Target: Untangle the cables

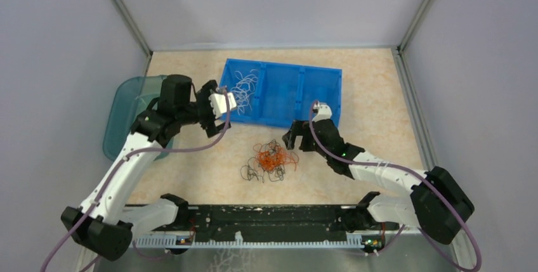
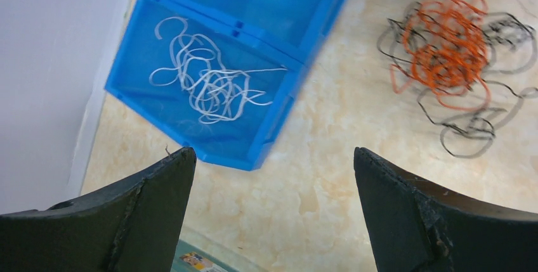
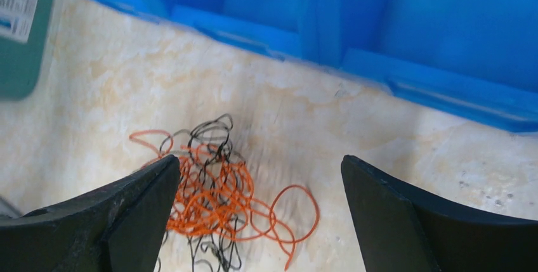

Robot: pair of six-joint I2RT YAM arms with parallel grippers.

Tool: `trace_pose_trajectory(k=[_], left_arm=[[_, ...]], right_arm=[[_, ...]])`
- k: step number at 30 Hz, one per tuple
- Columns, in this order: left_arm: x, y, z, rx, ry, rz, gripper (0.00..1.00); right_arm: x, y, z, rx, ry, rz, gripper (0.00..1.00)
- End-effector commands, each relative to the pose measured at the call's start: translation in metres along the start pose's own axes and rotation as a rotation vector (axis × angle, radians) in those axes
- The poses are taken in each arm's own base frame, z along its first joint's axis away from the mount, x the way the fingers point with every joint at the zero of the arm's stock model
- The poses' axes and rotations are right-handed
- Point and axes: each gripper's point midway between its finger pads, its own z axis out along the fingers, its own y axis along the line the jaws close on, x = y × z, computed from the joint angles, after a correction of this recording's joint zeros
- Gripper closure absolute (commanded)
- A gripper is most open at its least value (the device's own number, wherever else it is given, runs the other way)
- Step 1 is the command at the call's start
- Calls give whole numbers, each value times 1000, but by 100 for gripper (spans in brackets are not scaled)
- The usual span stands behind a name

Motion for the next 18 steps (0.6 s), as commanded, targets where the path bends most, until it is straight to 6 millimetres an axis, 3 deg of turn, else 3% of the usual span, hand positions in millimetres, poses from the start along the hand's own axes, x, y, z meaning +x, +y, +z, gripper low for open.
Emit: trace_pose_trajectory(k=[1,5,10,18], left_arm=[[8,-52,-8,178,-67,118,1],[28,-76,-3,264,-8,108,1],[43,-92,2,326,26,109,1],[64,-107,9,335,44,207,1]], right_arm=[[-3,44,-15,-232,56,-76,1],[14,50,-22,-268,111,-118,7],[36,62,-28,-302,153,-180,14],[42,64,-10,-275,162,-189,19]])
